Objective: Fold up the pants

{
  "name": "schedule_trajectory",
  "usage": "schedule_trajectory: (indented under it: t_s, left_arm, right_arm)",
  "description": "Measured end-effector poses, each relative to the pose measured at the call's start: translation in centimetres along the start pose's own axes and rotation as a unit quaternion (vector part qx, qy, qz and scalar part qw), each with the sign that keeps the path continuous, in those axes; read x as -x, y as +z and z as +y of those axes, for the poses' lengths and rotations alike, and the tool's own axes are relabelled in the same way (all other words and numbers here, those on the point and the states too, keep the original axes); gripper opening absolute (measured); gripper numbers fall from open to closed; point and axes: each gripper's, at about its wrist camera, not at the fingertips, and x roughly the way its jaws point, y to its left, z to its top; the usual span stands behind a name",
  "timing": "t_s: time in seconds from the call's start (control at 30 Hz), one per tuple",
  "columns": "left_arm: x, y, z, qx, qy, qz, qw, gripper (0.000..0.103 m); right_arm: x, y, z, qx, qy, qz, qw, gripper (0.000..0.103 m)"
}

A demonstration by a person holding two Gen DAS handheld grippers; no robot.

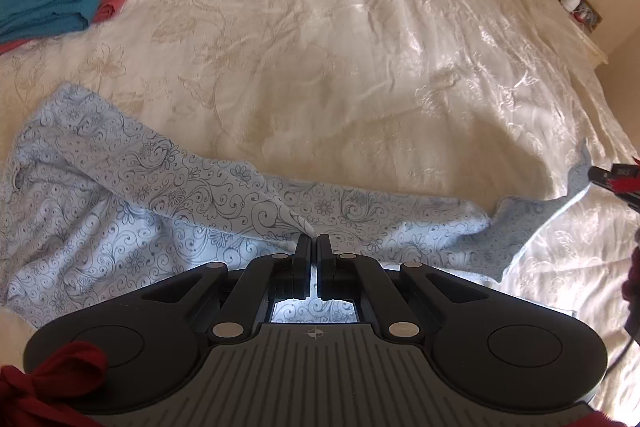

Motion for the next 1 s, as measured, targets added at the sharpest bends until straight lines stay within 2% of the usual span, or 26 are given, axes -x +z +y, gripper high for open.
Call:
schedule_trajectory:
  t_s: [0.13,0.27,0.53,0.7,0.8,1.0]
  left_arm:
    - [2.8,-0.7,-0.2,-0.012,-0.003,-0.031,0.9995,0.002]
    - [4.4,-2.5,0.1,-0.021,0.0,-0.036,0.9991,0.002]
    - [3.6,-7.5,1.1,-0.041,0.026,-0.001,0.9988,0.002]
    - [2.1,-8.2,1.5,-0.028,0.027,0.023,0.999,0.002]
    - [2.5,-6.7,1.4,-0.018,0.021,0.004,0.9996,0.002]
    - [7.2,-4.1,-0.2,-0.038,0.009,-0.078,0.9962,0.002]
  right_arm:
    - [4.6,-1.2,-2.6,-0.026,0.003,-0.018,0.999,0.005]
    - [6.8,-4.0,-4.9,-0.052,0.0,-0.001,0.999,0.005]
    - [6.3,-11.0,-8.7,-0.11,0.002,0.078,0.991,0.006]
    - [4.9,-13.6,-9.8,-0.13,0.006,0.12,0.984,0.006]
    - [5.2,-12.7,-9.4,-0.115,0.017,0.105,0.988,0.006]
    - [10.2,-8.8,-9.2,-0.098,0.067,-0.002,0.993,0.006]
